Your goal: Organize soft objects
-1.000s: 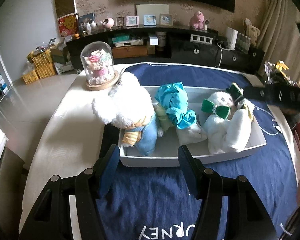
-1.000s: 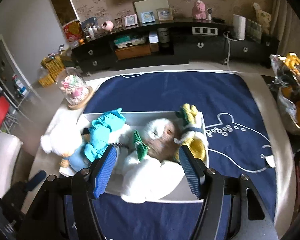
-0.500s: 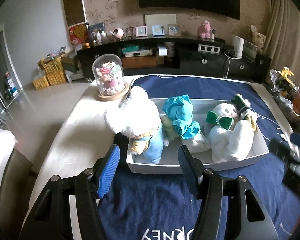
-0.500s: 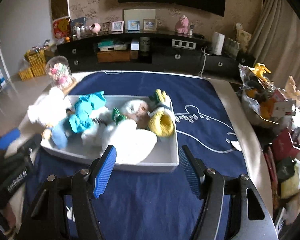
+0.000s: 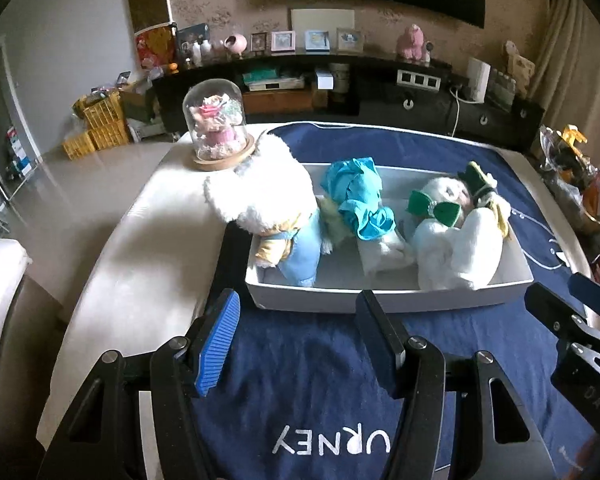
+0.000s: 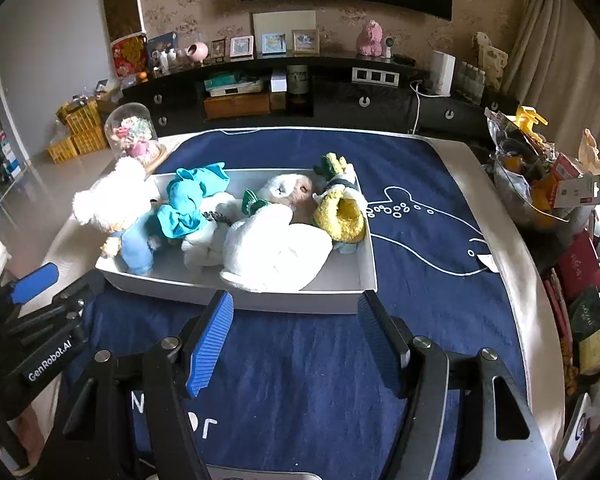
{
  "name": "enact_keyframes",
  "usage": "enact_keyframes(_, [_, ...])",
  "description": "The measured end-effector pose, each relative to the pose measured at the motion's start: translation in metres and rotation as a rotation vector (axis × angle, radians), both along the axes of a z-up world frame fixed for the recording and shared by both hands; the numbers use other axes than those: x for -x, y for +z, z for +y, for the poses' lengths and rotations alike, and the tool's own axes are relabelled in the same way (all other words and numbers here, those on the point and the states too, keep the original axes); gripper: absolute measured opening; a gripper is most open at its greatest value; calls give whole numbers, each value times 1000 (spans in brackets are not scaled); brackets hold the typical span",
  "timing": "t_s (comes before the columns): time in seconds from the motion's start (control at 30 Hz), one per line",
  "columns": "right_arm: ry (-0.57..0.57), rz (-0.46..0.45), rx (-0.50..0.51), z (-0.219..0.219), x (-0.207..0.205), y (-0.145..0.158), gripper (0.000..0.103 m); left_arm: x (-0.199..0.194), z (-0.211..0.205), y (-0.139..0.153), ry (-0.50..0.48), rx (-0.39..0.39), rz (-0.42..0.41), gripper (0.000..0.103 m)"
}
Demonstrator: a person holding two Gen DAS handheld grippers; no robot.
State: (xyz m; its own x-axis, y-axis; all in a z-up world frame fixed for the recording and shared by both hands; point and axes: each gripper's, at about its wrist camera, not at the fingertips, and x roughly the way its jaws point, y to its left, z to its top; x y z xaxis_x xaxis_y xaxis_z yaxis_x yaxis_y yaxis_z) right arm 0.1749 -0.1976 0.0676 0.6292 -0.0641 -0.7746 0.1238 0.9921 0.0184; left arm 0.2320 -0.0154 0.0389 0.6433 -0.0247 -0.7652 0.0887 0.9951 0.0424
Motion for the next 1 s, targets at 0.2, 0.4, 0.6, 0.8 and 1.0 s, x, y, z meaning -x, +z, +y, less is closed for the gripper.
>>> enact_keyframes(0.2, [-7, 27, -31, -1, -6, -8, 103, 2, -6, -2, -8, -31, -10, 60])
enact_keyframes(0.4, [4, 37, -28, 4, -7, -11, 103, 1, -3, -2, -2, -22, -7, 60])
enact_keyframes(0.6, [3, 40, -30, 5, -7, -12, 103, 0, -2, -3, -2, -21, -4, 60])
enact_keyframes(0.8, [5, 43, -32, 7, -8, -12, 103, 0, -2, -3, -4, -20, -2, 60])
enact_keyframes(1.0, [4, 44, -33, 6, -8, -12, 103, 1, -3, -4, -6, -18, 0, 60])
